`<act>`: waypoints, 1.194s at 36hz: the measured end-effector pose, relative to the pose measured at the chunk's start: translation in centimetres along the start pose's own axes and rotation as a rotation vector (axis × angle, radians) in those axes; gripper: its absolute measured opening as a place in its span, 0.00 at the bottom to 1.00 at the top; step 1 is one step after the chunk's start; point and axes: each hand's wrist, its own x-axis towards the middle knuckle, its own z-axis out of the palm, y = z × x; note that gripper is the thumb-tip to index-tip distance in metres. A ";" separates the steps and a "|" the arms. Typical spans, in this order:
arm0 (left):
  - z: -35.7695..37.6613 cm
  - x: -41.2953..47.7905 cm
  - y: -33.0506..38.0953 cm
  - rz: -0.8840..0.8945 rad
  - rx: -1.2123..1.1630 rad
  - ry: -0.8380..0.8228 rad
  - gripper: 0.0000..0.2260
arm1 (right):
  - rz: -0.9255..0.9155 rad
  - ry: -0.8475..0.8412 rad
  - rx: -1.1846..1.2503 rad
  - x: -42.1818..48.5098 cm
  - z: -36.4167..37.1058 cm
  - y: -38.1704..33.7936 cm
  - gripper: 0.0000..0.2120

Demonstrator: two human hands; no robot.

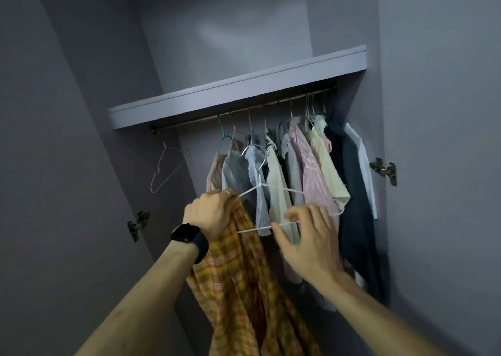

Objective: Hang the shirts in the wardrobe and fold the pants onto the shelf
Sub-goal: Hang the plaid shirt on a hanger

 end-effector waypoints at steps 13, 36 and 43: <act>-3.0 0.2 0.3 -0.015 -0.061 0.193 0.15 | 0.185 -0.723 -0.238 -3.1 3.7 2.6 0.12; -2.9 -3.9 -5.7 0.045 0.606 -0.031 0.20 | 0.180 -0.574 0.004 11.3 -1.1 6.8 0.08; -2.0 -2.3 -3.3 -0.228 0.466 -0.012 0.19 | 0.076 -0.562 -0.009 11.6 -0.8 3.9 0.07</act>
